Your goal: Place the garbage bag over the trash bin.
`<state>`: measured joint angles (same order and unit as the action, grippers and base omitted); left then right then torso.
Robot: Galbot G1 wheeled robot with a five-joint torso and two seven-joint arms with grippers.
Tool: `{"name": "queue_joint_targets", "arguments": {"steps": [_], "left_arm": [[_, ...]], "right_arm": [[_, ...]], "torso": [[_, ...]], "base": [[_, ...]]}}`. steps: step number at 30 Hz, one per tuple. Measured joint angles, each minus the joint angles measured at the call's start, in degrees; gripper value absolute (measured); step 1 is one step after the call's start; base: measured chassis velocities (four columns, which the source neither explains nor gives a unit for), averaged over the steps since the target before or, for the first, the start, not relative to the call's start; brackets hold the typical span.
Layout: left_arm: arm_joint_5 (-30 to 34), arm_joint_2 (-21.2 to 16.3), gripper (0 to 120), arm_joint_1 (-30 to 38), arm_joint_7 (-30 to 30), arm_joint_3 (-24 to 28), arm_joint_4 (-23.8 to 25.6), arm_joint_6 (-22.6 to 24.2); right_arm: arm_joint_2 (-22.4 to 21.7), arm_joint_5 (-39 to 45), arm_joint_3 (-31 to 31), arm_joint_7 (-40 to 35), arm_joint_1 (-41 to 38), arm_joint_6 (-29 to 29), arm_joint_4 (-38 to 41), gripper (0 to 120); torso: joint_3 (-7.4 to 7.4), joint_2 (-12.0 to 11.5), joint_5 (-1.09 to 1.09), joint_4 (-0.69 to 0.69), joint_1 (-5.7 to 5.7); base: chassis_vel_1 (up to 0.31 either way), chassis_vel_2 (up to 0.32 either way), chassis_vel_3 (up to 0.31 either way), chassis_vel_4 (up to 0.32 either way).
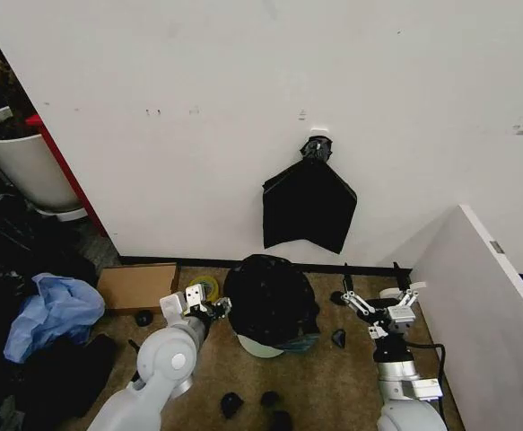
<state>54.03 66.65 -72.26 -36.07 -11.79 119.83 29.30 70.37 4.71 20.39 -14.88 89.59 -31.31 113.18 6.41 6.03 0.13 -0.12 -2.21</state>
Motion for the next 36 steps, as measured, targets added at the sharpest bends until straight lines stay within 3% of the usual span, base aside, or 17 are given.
{"name": "queue_joint_targets", "arguments": {"steps": [1,3,4,6,9,10,12,13,16,21,26,36], "left_arm": [[-0.9,-0.2,81,-0.3,0.6,0.0,0.2,-0.8],[-8.3,-1.2,89,-2.3,7.0,0.1,1.3,-9.3],[-8.3,-1.2,89,-2.3,7.0,0.1,1.3,-9.3],[-20.0,-1.8,98,-4.9,17.2,-0.3,1.3,-24.9],[-28.1,-1.3,100,-6.8,23.3,-0.6,1.3,-35.6],[-32.1,-0.5,100,-8.3,26.8,-0.8,1.6,-41.2],[-37.2,1.0,100,-10.4,30.0,-1.4,1.8,-47.8],[-37.2,1.0,100,-10.4,30.0,-1.4,1.8,-47.8],[-42.0,3.0,100,-14.2,31.6,-1.8,1.4,-54.1],[-44.1,5.4,100,-18.1,29.6,-1.8,0.8,-54.9],[-43.4,6.9,100,-17.4,25.7,-2.6,0.4,-53.8],[-38.4,5.7,100,-16.5,26.2,-4.5,-0.3,-52.7]], "right_arm": [[0.0,0.0,0.0,0.0,0.0,0.0,0.0,100],[0.2,0.1,0.2,-0.4,-0.1,0.5,0.0,100],[0.2,0.1,0.2,-0.4,-0.1,0.5,0.0,100],[0.3,0.5,0.5,-0.5,0.1,1.4,0.6,100],[0.4,0.4,1.0,-0.2,1.0,2.0,1.8,100],[0.5,0.5,1.3,-0.1,1.7,3.2,2.7,100],[0.5,0.5,1.8,-0.5,3.0,6.6,4.3,100],[0.5,0.5,1.8,-0.5,3.0,6.6,4.3,100],[0.5,0.7,2.7,-1.6,4.6,12.2,5.9,100],[1.3,1.2,3.6,-2.0,4.6,13.6,6.0,100],[2.7,2.5,6.0,-1.1,2.7,10.7,4.3,100],[4.4,5.7,13.3,5.8,2.2,7.1,1.2,100]], "torso": [[0.0,0.0,0.0,0.0,0.0],[0.0,0.0,0.01,0.01,0.0],[0.0,0.0,0.01,0.01,0.0],[0.0,0.0,0.02,0.01,0.01],[-0.01,0.0,0.01,0.0,0.01],[-0.01,0.0,0.01,0.0,0.01],[-0.01,0.0,0.02,0.0,0.01],[-0.01,0.0,0.02,0.0,0.01],[-0.01,0.0,0.02,0.0,0.01],[-0.01,0.0,0.03,0.01,0.01],[-0.01,0.0,0.02,0.01,0.01],[0.0,0.0,0.01,0.0,0.01]], "base": [[0.0,0.0,0.0,0.0],[0.0,0.0,0.0,0.0],[0.0,0.0,0.0,0.0],[0.0,0.0,0.0,0.0],[0.0,0.0,0.0,0.0],[0.0,0.0,0.0,0.0],[0.0,0.0,0.0,0.0],[0.0,0.0,0.0,0.0],[0.0,0.0,0.0,0.0],[0.0,0.0,0.0,0.0],[0.0,0.0,0.0,0.0],[0.0,0.0,0.0,0.0]]}}
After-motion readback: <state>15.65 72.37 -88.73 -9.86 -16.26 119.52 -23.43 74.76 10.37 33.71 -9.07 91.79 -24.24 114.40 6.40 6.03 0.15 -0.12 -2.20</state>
